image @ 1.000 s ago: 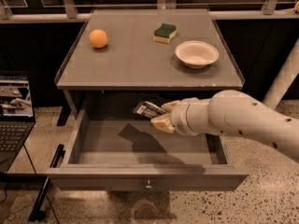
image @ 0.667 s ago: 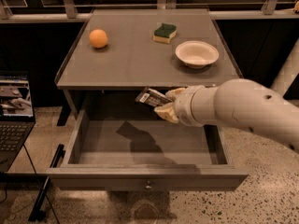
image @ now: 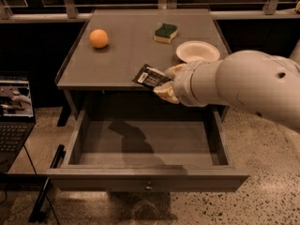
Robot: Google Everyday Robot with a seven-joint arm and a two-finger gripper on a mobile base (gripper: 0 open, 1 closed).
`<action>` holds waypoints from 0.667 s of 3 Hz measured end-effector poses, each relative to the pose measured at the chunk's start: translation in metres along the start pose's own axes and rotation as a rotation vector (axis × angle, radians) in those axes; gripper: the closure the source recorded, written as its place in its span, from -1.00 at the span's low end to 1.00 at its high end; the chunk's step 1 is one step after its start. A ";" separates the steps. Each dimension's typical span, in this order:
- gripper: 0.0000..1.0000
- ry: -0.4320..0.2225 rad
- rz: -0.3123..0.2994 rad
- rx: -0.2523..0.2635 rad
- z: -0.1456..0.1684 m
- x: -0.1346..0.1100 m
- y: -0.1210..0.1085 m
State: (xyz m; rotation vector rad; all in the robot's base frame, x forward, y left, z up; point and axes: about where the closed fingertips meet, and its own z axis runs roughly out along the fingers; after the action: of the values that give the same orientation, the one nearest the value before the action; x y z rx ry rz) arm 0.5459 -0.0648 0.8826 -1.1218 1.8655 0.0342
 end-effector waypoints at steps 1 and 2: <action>1.00 -0.048 0.016 0.027 0.012 -0.026 -0.025; 1.00 -0.092 0.069 0.015 0.053 -0.042 -0.051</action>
Offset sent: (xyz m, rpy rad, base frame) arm 0.1508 0.0417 0.0060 0.2079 0.0009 -0.0166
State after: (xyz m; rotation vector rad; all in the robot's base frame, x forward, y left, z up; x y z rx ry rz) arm 0.6246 -0.0428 0.9031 -1.0286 1.8194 0.1092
